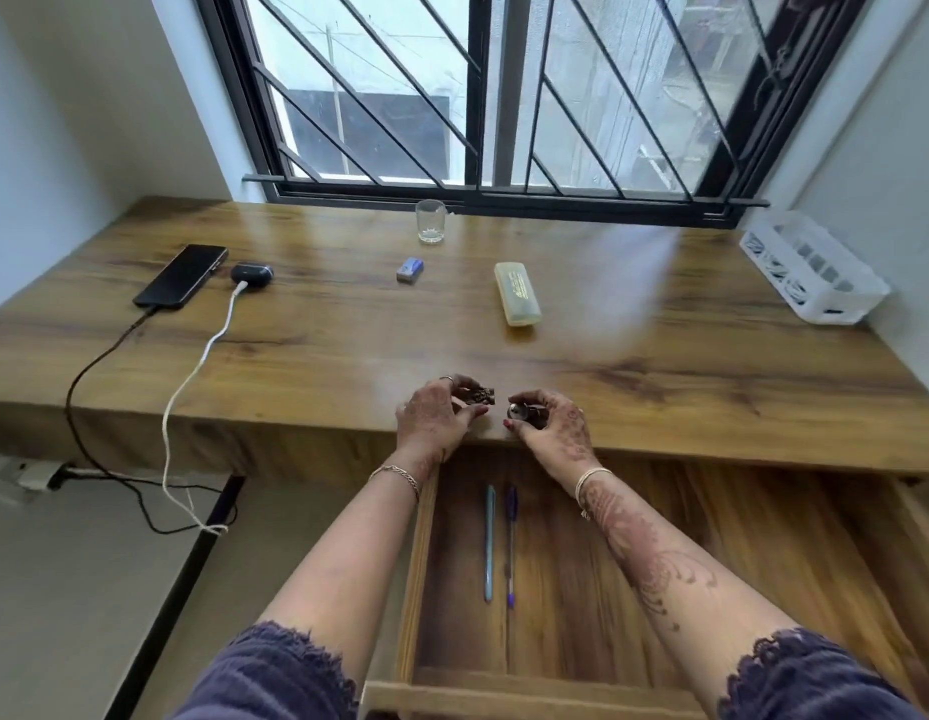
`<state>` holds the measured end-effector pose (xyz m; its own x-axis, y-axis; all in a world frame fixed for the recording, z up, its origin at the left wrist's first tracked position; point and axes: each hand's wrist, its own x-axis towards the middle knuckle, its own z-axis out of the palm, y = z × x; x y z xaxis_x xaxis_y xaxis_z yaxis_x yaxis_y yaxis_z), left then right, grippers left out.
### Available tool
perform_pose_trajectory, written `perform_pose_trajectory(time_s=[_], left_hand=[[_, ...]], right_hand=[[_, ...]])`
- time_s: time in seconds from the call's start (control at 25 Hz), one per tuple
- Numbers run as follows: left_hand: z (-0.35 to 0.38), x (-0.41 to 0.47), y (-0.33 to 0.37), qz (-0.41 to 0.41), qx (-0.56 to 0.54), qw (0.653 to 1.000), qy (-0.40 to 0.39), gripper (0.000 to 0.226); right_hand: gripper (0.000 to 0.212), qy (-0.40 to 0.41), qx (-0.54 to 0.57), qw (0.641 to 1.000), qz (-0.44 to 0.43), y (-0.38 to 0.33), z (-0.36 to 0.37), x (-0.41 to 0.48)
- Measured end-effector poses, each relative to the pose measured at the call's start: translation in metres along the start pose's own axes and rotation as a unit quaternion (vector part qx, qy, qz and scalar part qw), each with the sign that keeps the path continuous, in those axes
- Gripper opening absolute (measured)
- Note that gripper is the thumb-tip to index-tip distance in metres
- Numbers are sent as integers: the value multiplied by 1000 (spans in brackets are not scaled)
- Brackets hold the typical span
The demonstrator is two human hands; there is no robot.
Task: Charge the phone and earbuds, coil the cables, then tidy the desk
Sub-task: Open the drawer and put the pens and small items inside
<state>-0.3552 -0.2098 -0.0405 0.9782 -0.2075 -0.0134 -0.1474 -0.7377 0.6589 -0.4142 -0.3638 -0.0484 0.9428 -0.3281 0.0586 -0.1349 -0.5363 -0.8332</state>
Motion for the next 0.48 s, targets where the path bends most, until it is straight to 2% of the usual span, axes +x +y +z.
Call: perform_pose_trajectory(time_s=[0.08,0.24,0.48], left_hand=[[10,-33,5,10,55,998,9,32],[32,-86,10,35,80,996,-9,34],[77,-130,3,19,157,984,-85,36]], right_hand=[[28,0,-18,1000,-15,12,-16,-29],[28,-12,-83,996,-27,37,-43,-79],[29,-100,-212,972,8,83,-49,-123]])
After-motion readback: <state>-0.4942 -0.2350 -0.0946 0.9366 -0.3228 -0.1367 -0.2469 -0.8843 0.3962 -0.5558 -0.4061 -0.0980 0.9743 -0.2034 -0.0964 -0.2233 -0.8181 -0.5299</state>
